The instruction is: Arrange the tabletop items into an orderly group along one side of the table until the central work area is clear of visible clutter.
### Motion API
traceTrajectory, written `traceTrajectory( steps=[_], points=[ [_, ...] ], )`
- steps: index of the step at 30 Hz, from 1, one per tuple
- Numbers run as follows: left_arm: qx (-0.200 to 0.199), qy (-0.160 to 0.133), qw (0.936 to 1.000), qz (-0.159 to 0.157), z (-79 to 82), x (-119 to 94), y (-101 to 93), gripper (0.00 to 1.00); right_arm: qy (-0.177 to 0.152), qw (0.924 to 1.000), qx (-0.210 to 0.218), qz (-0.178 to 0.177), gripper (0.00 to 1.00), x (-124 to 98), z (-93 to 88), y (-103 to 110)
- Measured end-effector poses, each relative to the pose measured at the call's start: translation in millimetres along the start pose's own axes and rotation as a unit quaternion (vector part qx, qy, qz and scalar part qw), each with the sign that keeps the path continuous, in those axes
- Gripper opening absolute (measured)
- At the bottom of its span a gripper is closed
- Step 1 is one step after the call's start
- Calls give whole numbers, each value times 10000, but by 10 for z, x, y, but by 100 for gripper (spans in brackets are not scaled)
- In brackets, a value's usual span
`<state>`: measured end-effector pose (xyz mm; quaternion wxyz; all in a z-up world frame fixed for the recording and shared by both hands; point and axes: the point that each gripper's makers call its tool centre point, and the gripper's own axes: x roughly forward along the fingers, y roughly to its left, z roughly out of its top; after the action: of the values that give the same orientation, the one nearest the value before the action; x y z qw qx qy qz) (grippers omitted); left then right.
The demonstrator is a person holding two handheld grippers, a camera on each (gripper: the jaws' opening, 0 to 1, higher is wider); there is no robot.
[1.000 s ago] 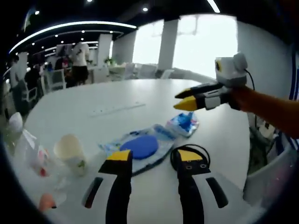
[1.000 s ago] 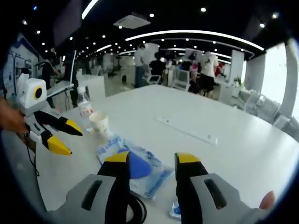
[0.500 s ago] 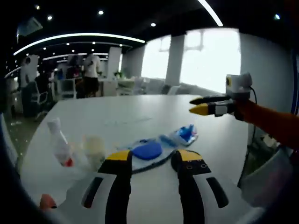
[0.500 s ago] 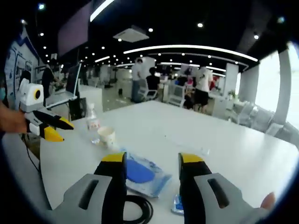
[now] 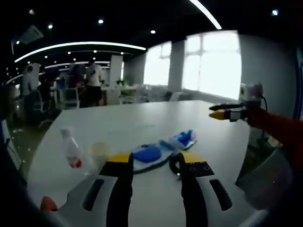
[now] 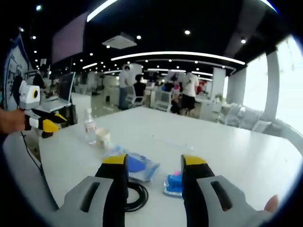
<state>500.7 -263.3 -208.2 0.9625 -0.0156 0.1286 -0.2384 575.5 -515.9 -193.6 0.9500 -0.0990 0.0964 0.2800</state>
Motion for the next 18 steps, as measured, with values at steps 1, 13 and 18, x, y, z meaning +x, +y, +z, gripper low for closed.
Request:
traceTrajectory(
  steps=[1,13,18],
  points=[
    [-1,42,10000,-35,-18,3,-26,36,46,10000,22,-38,44,-32,-38,-15],
    [190,712,9949,-695,-250,529,-505,32,668,9966,385,-282,43,-272,-656,-97],
    [356,1084,9900,-828,-432,843,-620,31,800,9952,507,-240,42,-246,-784,-94]
  ],
)
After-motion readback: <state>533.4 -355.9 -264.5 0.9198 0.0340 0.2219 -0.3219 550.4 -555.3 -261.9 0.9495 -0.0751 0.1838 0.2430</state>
